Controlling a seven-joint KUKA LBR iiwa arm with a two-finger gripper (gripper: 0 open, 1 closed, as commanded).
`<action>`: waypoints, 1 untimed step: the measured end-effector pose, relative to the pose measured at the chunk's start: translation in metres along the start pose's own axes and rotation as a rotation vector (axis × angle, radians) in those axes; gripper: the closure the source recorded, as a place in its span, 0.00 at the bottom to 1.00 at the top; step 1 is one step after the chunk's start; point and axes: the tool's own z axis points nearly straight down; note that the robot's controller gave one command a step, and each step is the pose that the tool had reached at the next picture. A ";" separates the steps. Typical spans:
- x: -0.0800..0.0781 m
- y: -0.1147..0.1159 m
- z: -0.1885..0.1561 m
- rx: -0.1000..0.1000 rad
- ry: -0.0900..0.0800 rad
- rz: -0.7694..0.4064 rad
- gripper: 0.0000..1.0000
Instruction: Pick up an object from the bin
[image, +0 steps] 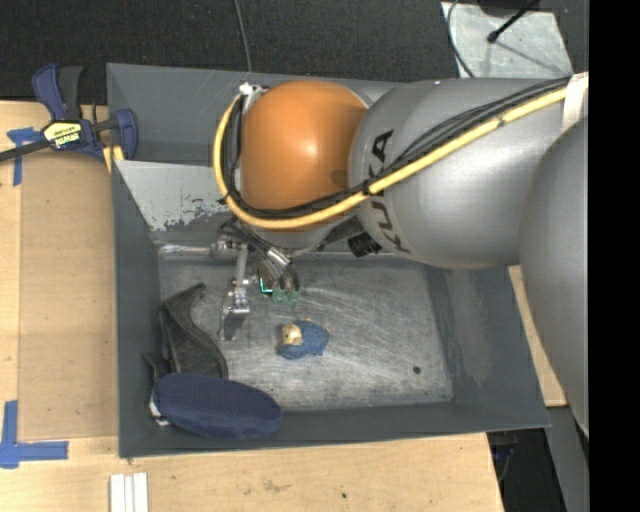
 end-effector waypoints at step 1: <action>-0.018 0.015 0.086 -0.002 -0.015 -0.233 0.00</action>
Offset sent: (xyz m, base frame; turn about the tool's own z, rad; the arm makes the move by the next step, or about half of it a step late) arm 0.0168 0.0171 -0.1143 -0.2544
